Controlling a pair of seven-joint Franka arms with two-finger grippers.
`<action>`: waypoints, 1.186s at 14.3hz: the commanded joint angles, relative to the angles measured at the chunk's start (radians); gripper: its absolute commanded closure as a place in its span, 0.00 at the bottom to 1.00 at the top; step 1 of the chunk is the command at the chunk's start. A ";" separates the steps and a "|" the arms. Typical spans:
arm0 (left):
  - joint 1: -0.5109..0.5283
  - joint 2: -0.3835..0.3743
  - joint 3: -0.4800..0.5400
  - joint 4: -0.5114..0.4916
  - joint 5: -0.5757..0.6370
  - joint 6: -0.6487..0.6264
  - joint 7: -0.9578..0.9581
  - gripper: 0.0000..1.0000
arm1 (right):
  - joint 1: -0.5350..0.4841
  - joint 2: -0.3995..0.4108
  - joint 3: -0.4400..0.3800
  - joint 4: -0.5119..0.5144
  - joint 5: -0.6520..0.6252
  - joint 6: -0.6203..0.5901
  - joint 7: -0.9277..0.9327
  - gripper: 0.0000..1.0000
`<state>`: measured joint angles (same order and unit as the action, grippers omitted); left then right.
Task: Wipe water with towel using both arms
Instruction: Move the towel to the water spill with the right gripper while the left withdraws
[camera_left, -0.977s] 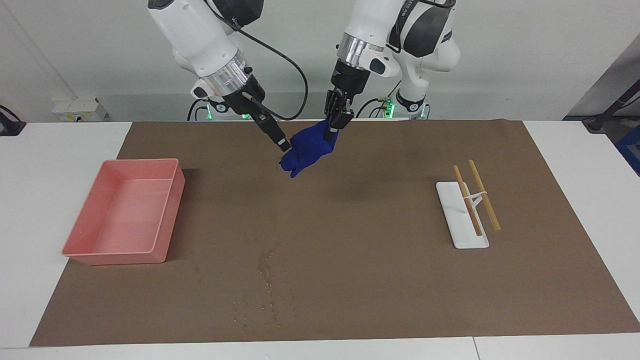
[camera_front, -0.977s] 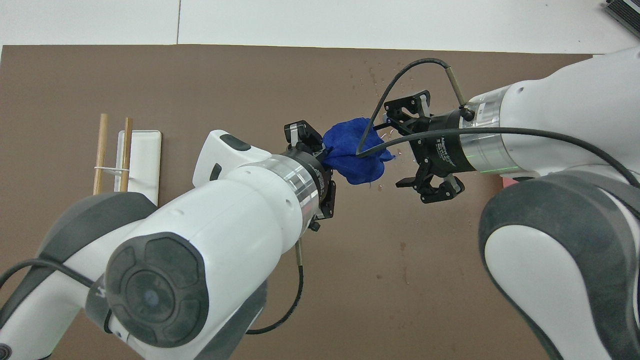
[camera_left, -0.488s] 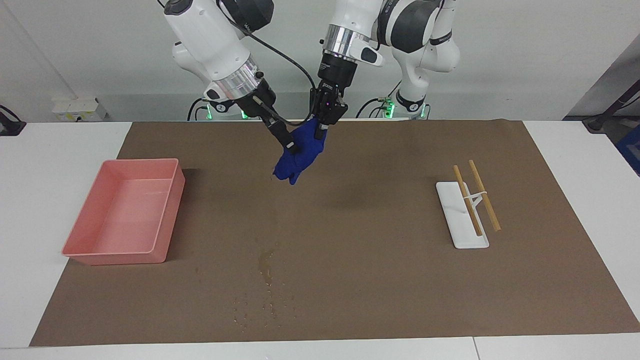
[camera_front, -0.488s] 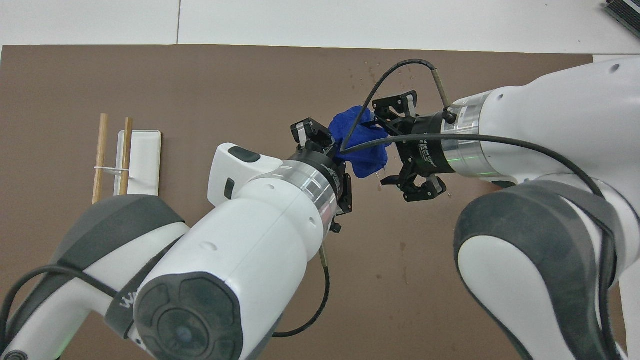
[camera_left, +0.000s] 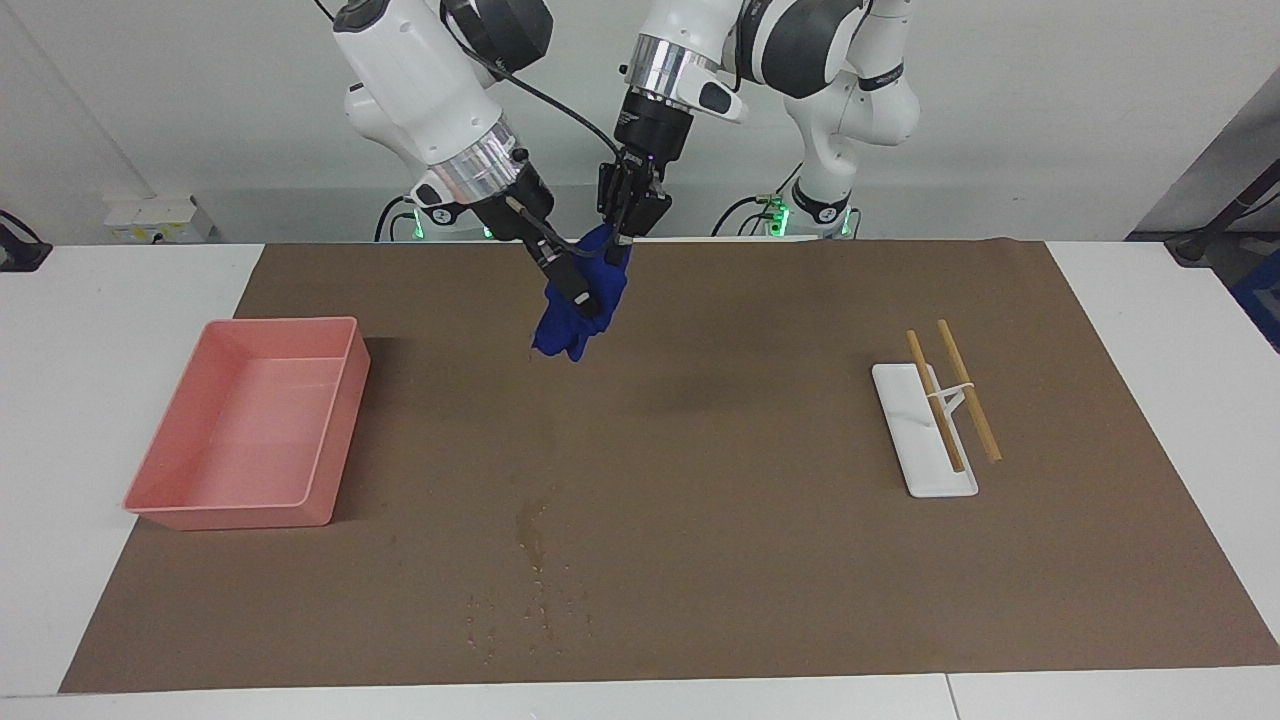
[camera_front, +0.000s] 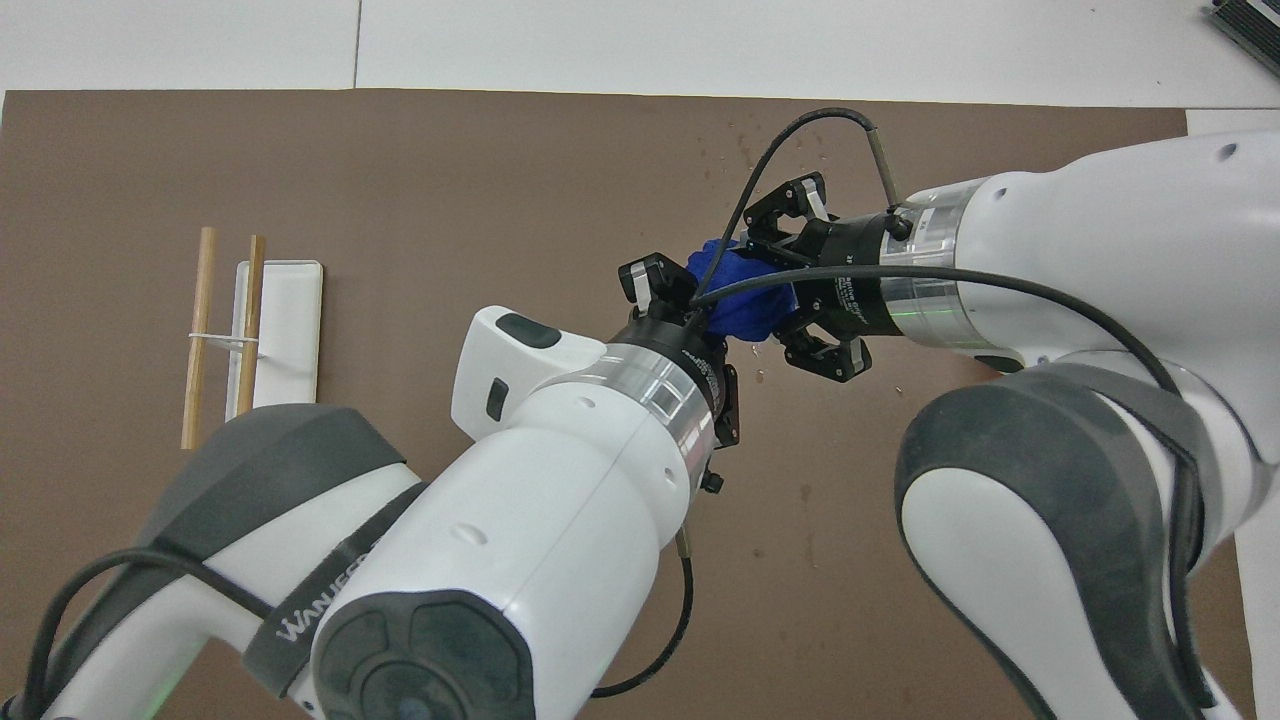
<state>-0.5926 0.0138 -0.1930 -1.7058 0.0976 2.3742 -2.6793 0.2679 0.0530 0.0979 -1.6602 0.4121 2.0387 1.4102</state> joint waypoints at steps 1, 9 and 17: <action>-0.019 0.015 0.012 0.031 0.025 0.010 -0.025 1.00 | -0.004 -0.009 0.002 -0.015 0.020 0.023 0.006 1.00; 0.007 0.005 0.023 0.023 0.025 -0.055 0.106 0.00 | -0.038 -0.001 -0.004 0.007 -0.006 0.028 -0.071 1.00; 0.262 -0.055 0.027 0.034 0.013 -0.355 0.625 0.00 | -0.101 0.319 -0.001 0.126 -0.133 0.314 -0.369 1.00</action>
<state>-0.3953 -0.0224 -0.1564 -1.6717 0.1054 2.0857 -2.1717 0.1713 0.2217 0.0846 -1.6547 0.3339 2.3022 1.0693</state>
